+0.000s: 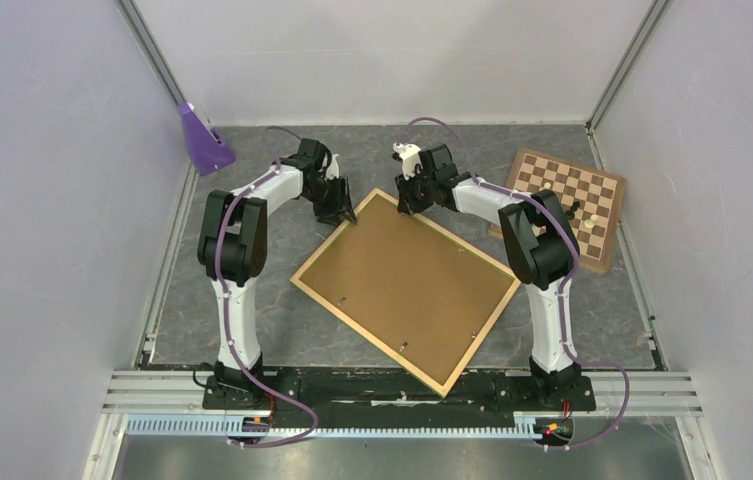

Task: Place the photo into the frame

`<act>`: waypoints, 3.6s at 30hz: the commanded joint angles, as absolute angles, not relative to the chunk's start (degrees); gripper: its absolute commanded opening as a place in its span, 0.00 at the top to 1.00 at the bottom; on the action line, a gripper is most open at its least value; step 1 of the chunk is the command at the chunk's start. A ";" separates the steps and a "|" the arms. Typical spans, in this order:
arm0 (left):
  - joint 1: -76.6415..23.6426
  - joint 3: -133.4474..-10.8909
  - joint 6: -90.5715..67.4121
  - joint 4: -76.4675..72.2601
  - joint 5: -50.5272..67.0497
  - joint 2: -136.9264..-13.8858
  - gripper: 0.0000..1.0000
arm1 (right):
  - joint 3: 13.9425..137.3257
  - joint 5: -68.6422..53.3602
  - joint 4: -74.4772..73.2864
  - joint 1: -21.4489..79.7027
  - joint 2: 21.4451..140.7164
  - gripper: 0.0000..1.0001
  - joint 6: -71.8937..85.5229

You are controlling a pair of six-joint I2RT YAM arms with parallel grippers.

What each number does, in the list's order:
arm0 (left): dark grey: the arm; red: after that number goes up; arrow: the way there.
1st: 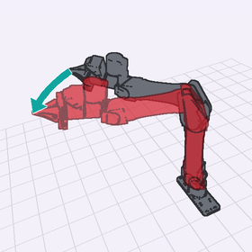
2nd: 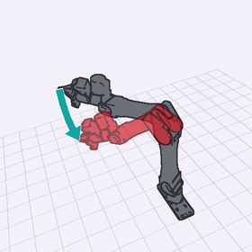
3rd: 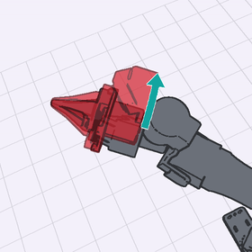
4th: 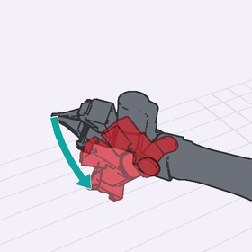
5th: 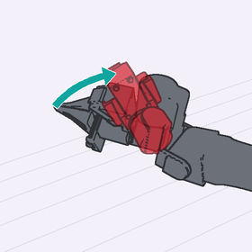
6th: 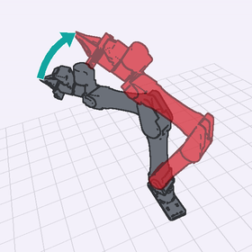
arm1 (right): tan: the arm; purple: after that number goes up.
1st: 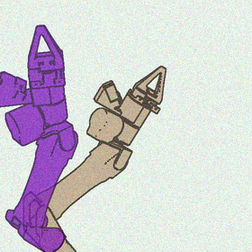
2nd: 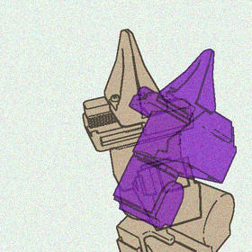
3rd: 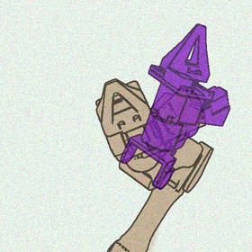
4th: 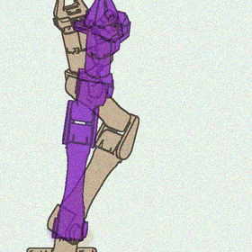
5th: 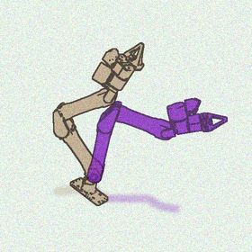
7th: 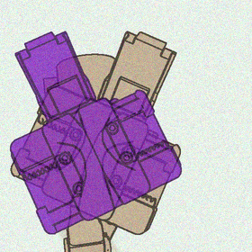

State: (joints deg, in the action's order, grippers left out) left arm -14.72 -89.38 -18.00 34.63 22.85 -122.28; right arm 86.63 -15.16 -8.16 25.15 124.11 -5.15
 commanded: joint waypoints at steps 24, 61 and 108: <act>-18.10 -85.74 -13.18 33.75 13.87 -123.49 0.62 | 84.37 -8.97 -11.43 24.04 125.35 0.92 -7.45; -14.50 -76.82 -25.42 22.85 14.76 -117.51 0.98 | 79.36 -7.79 -7.87 22.98 123.22 0.93 -4.67; -19.07 -82.71 -15.11 28.78 9.53 -119.92 0.97 | 80.47 -8.21 -8.93 22.85 123.51 0.93 -5.32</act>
State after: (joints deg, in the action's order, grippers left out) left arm -19.25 -85.54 -16.58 27.22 12.21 -119.72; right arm 81.78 -14.63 -2.17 24.32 122.28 -3.60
